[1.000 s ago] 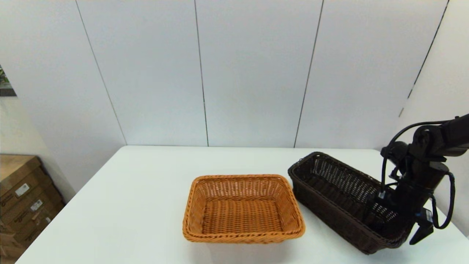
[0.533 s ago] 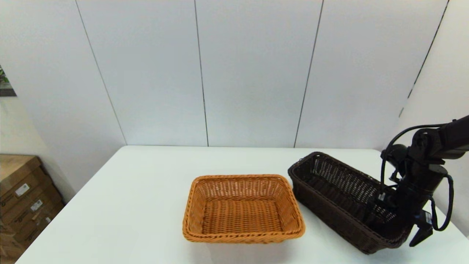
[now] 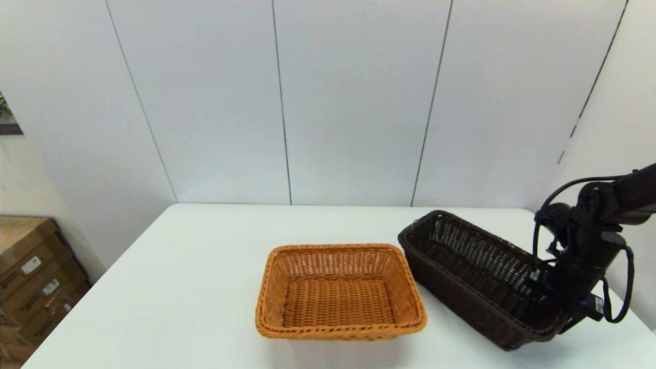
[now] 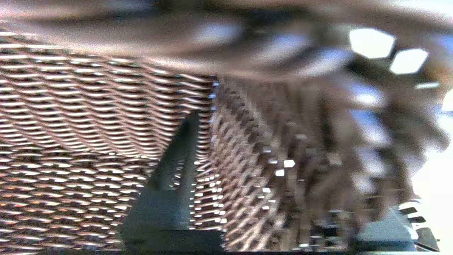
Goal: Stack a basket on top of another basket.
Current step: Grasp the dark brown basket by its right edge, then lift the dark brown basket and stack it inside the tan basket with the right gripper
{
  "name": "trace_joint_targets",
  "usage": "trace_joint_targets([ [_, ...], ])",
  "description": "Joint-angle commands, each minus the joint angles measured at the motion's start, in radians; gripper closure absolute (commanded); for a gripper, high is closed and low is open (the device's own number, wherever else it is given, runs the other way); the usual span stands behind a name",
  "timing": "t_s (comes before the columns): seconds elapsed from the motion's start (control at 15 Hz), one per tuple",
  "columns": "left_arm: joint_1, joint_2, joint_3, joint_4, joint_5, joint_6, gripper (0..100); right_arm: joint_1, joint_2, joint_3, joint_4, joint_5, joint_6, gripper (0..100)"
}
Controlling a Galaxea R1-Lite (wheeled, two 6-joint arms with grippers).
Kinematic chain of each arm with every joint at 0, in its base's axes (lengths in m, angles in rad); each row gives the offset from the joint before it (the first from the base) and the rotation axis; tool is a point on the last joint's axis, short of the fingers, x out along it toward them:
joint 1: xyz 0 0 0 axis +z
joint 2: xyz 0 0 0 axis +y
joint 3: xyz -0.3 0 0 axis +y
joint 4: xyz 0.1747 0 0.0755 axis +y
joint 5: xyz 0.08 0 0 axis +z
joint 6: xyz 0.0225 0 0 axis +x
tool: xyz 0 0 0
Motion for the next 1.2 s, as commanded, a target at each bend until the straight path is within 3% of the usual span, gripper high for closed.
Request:
trace_joint_targets([
  [0.07,0.0,0.0,0.002,0.0,0.0,0.0,0,-0.007,0.002,-0.011,0.006,0.0,0.003,100],
  [1.2,0.0,0.0,0.002,0.0,0.0,0.0,0,-0.012,-0.1,-0.24,0.011,-0.009,0.008,100],
])
